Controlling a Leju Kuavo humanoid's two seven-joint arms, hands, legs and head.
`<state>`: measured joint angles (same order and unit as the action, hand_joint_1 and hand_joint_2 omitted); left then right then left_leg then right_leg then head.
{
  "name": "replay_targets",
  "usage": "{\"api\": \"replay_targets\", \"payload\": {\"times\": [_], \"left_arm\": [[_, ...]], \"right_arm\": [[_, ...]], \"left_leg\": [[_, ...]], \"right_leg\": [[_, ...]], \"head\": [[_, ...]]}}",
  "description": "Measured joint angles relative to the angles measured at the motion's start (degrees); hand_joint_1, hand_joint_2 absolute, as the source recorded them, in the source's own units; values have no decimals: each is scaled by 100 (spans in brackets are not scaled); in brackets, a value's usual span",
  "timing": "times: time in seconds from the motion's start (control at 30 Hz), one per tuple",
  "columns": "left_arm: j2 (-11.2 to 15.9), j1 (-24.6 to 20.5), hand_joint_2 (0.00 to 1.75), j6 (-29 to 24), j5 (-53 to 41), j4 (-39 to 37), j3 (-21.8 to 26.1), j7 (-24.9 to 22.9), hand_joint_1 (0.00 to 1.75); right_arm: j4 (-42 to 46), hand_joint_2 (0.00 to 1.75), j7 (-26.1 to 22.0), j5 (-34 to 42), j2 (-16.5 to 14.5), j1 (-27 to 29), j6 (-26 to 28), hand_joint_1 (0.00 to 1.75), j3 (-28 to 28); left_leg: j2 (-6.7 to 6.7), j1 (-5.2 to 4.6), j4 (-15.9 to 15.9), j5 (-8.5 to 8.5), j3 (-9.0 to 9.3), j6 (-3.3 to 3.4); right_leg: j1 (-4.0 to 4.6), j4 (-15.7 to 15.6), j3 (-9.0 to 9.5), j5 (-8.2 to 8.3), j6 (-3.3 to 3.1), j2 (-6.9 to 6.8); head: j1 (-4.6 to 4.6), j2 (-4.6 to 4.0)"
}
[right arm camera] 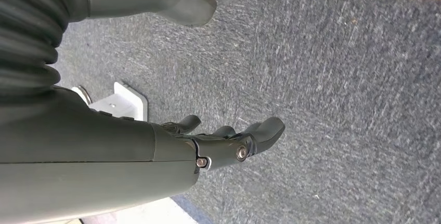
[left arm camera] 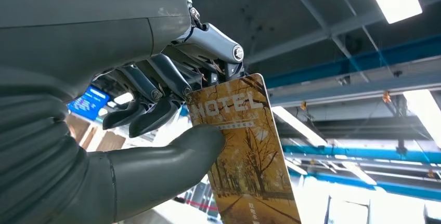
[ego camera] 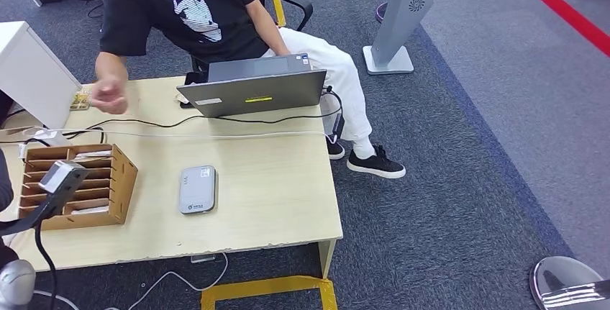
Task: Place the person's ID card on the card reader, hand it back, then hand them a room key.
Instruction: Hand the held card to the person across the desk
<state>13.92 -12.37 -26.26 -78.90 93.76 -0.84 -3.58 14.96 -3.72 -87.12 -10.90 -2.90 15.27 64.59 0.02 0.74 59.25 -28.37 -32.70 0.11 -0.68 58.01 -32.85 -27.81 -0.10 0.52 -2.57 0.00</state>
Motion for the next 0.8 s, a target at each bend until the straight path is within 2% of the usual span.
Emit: {"api": "replay_targets", "payload": {"times": [0.17,0.37,0.6,0.8], "left_arm": [[305,-121,175,129,-32,-116,317,-222,175],[595,-404,175,81,-50,-826,885,-382,175],[689,-473,175,-95,-140,-1592,1318,-518,175],[689,-473,175,-246,-79,-1930,1459,-471,175]], "right_arm": [[-38,175,-20,-100,1,3,-31,0,-52],[-73,175,-63,-111,2,2,-86,0,-109],[-98,175,-58,-109,2,0,-78,0,-125],[-99,175,-51,-108,2,-1,-68,0,-125]], "left_leg": [[1,3,0,4,2,-6],[1,3,-1,6,3,-9],[1,-1,0,6,2,-9],[1,-1,0,6,1,-9]], "right_leg": [[1,4,-1,0,-1,1],[1,7,0,0,-1,2],[0,6,0,0,-1,1],[0,5,-1,0,-1,2]], "head": [[0,0],[1,0],[-1,0],[-1,0]]}}
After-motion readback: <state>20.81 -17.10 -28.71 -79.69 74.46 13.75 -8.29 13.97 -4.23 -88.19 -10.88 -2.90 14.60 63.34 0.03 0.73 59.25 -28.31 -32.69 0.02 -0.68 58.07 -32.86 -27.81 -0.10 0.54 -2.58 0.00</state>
